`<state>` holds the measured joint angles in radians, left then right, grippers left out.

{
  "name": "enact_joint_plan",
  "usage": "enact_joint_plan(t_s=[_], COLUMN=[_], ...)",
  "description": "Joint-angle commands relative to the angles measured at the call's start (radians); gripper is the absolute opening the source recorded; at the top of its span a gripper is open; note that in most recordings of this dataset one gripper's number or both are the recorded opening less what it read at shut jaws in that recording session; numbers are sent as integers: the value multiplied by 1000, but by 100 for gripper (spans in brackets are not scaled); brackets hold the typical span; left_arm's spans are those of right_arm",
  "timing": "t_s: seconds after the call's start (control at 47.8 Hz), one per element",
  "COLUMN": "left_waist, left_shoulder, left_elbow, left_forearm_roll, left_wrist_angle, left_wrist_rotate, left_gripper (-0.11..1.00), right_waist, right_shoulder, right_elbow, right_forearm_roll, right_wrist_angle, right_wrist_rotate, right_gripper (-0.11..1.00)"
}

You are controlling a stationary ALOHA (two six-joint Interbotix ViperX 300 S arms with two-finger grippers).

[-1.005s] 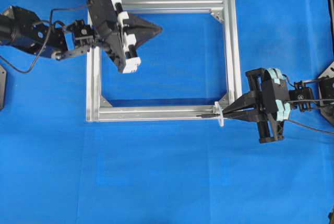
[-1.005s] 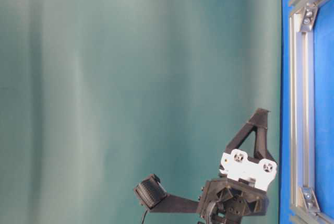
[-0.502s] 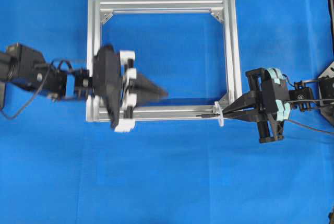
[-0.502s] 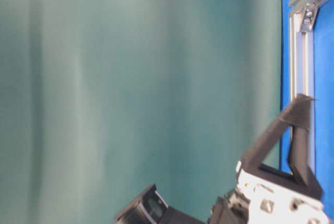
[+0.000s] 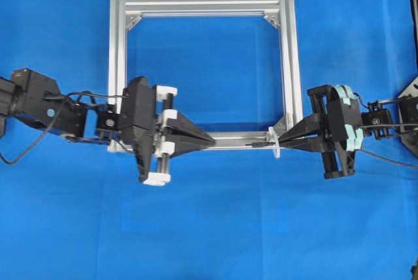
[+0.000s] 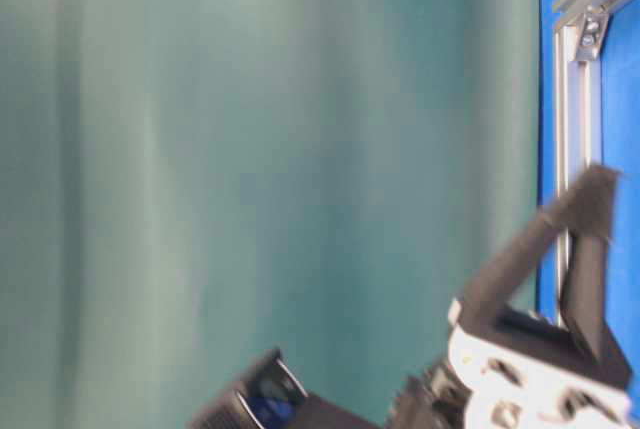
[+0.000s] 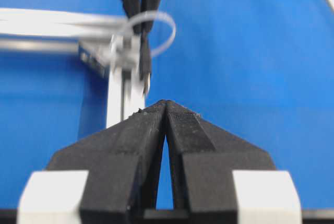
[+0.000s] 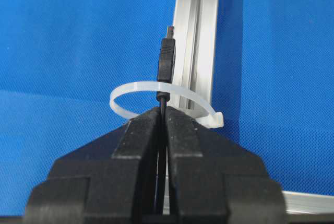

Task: Insert the wire through the string loop located on the right side.
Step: 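Move the left gripper toward the plug emerging from the loop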

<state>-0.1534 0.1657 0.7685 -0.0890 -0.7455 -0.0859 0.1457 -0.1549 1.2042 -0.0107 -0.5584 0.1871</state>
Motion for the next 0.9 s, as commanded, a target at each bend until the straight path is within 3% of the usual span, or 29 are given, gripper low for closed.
enact_joint_plan(t_s=[0.0,0.398,0.879], left_waist=[-3,46,52], left_shoulder=[2,95,117], left_elbow=[-58,-299,-345], left_forearm_roll=[3,3,3], left_wrist_angle=[21,222,284], left_wrist_rotate=[2,26,28], left_gripper=[0,0,0], right_waist=[-2,-2,-2], right_shoulder=[-6,-6,-6], right_elbow=[-15,-17,-17], right_forearm_roll=[2,2,0], right_wrist_angle=[-12,-11,-12], right_wrist_rotate=[0,0,0], right_gripper=[-4,-4,-4])
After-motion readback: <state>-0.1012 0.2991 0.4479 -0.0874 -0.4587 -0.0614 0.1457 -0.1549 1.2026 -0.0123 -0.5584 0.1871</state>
